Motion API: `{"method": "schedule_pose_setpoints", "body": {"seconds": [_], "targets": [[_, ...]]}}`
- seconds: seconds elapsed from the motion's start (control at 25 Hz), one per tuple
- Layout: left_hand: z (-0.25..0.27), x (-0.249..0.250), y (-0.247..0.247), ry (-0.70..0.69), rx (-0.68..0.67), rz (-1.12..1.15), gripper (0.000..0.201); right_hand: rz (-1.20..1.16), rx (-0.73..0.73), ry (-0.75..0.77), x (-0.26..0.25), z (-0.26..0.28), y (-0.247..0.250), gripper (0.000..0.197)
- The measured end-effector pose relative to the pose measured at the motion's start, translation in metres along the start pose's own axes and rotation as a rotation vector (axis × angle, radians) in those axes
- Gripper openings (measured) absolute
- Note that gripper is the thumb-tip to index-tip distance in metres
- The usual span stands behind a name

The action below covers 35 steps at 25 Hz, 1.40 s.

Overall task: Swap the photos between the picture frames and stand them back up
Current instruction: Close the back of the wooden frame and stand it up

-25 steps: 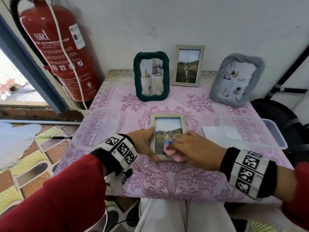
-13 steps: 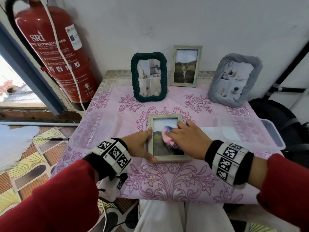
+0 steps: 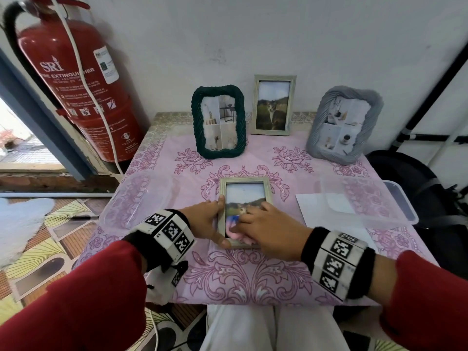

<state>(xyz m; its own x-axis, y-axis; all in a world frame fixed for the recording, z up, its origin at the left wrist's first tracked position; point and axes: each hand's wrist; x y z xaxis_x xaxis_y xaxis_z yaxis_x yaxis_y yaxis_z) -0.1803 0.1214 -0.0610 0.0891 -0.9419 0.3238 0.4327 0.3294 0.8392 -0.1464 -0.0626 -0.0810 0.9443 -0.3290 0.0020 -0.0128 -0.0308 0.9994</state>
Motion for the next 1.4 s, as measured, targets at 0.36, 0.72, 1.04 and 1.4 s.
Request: {"method": "schedule_pose_setpoints", "body": {"seconds": [0.36, 0.72, 1.04, 1.4], "targets": [[0.000, -0.004, -0.001, -0.008, 0.001, -0.007, 0.107, 0.420, -0.055, 0.023, 0.012, 0.009, 0.014, 0.023], [0.001, -0.009, -0.006, -0.002, 0.014, 0.007, 0.110, 0.277, -0.105, -0.177, 0.048, -0.038, 0.011, 0.036], [0.001, -0.007, -0.004, -0.014, 0.048, 0.057, 0.103, -0.193, -0.097, -0.269, 0.050, -0.062, 0.002, 0.040], [0.001, -0.005, -0.005, -0.023, 0.047, -0.002, 0.108, -0.266, -0.114, -0.140, 0.046, -0.029, 0.016, 0.026]]}}
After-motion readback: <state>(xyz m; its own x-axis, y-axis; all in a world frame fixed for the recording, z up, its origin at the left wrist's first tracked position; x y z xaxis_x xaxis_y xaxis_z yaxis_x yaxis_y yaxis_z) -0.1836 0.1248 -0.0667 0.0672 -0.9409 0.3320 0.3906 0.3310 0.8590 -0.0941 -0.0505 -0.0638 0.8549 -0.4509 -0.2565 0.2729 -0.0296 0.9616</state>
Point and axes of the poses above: each hand's wrist, its own z-axis away from the middle knuckle, its own y-axis out of the back of the hand, x = y × z, and after that the axes turned 8 degrees about x, right-handed
